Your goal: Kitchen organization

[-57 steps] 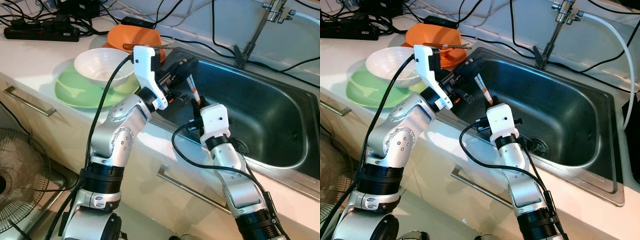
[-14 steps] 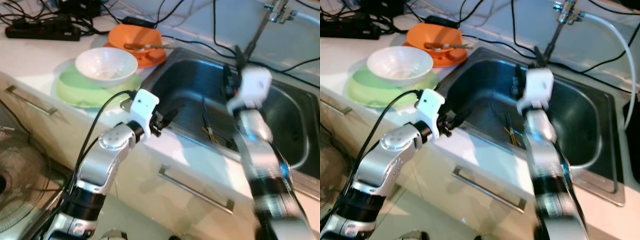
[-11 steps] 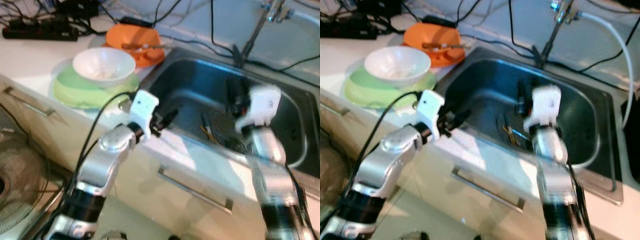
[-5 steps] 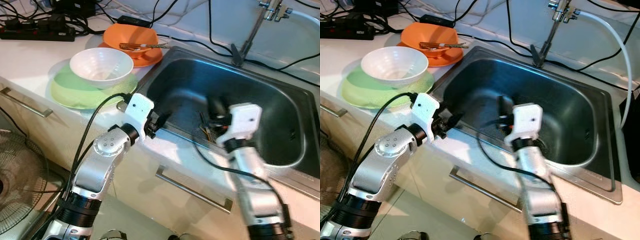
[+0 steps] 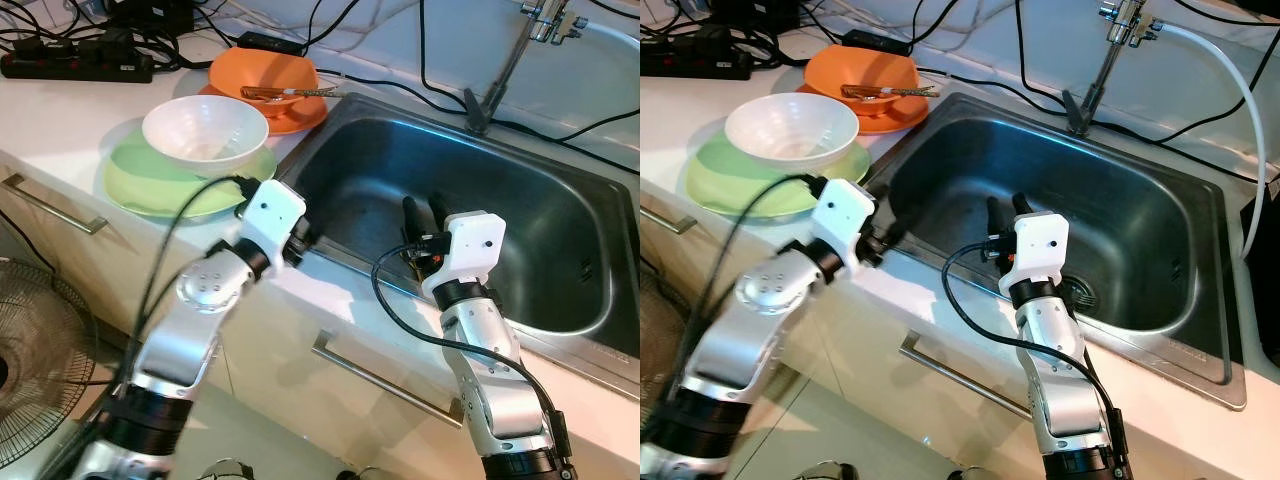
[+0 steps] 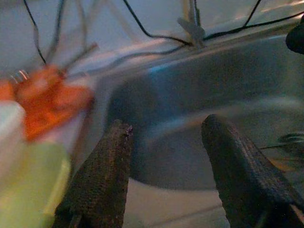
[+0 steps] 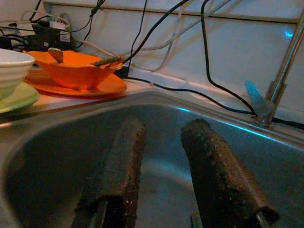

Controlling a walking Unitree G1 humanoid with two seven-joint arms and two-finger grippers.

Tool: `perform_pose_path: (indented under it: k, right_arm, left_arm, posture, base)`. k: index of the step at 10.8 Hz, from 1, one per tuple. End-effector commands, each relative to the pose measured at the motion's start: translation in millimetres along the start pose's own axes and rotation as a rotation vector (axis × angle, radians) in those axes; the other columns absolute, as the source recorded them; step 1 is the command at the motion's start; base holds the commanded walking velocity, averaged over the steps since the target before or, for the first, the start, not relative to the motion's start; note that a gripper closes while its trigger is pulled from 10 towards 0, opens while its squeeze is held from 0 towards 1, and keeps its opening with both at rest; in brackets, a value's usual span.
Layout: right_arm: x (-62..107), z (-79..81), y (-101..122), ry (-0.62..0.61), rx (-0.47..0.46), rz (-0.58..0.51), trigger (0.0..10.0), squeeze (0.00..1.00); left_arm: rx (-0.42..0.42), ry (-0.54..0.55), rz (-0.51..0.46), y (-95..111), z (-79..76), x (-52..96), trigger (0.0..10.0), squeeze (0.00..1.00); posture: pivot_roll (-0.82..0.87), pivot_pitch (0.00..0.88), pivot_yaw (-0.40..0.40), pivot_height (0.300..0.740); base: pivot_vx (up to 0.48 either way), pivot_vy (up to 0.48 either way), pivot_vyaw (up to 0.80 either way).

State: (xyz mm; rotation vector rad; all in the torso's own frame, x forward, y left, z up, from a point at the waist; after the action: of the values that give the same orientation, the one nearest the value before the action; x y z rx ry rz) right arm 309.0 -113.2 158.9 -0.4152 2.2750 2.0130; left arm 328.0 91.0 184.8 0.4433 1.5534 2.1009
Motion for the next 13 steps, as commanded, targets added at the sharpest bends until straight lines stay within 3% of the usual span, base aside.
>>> perform_pose_path:
  k: [1,2,3,6,7,8,9,10,13]
  right_arm:
    - [1.1,-3.8,-5.5,-0.019,0.008,0.021,10.0,0.00]
    - [1.0,-3.4,-6.5,-0.023,0.006,0.026,10.0,0.00]
    - [0.2,-3.4,-7.6,-0.028,0.005,0.030,10.0,0.00]
    - [-0.7,-2.5,-11.1,-0.039,-0.003,0.045,10.0,0.00]
    - [-0.2,-1.5,-12.0,-0.039,-0.007,0.050,10.0,0.00]
    - [-0.2,-1.0,-12.4,-0.038,-0.008,0.052,10.0,0.00]
    - [-0.3,-1.0,-12.5,-0.038,-0.008,0.052,10.0,0.00]
    - [-0.6,-1.3,-13.2,-0.037,-0.008,0.056,10.0,0.00]
    - [-0.8,-0.3,-14.5,-0.034,-0.010,0.060,10.0,0.00]
  left_arm:
    - [-0.118,-0.016,-0.058,18.0,-3.9,-3.9,10.0,0.00]
    - [-0.261,0.015,-0.029,34.5,6.4,-5.7,10.0,0.00]
    - [-0.335,0.060,-0.025,46.4,19.6,-6.2,10.0,0.00]
    - [-0.435,0.167,0.049,60.9,63.7,4.5,10.0,0.00]
    - [-0.438,0.197,0.090,59.6,75.8,10.3,10.0,1.00]
    - [-0.445,0.203,0.137,56.1,84.1,15.3,10.0,1.00]
    - [-0.451,0.193,0.153,54.8,85.8,16.9,10.0,0.78]
    - [-0.471,0.153,0.230,52.3,95.0,27.1,10.0,0.00]
    - [-0.527,0.110,0.364,49.5,109.4,44.6,10.0,0.00]
  posture:
    - [-0.08,0.041,-0.109,0.740]
    - [-0.08,0.047,-0.110,0.740]
    - [-0.08,0.055,-0.111,0.740]
    - [-0.07,0.068,-0.110,0.740]
    - [-0.07,0.075,-0.111,0.740]
    - [-0.07,0.078,-0.112,0.740]
    - [-0.06,0.081,-0.114,0.740]
    - [-0.06,0.083,-0.117,0.740]
    - [-0.05,0.082,-0.120,0.740]
  base:
    - [0.000,0.000,0.00]
    - [0.000,0.000,0.00]
    - [0.000,0.000,0.00]
    - [0.000,0.000,0.00]
    - [0.000,0.000,0.00]
    - [0.000,0.000,0.00]
    - [0.000,0.000,0.00]
    - [0.000,0.000,0.00]
    - [0.000,0.000,0.00]
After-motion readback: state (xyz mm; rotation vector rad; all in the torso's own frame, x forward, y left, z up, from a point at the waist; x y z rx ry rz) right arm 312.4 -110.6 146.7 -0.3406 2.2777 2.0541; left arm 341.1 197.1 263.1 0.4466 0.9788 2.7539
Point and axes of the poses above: a point about 5 cm out from each wrist's last joint towards the gripper, its own x axis pointing back from the gripper into the wrist, its own y axis along the axis of the wrist's last joint, z = x × y, the point moved 3 cm from there along -x, pointing out of the wrist towards the gripper, and after that the axes turned 6 degrees about x, right-handed, at the moved point
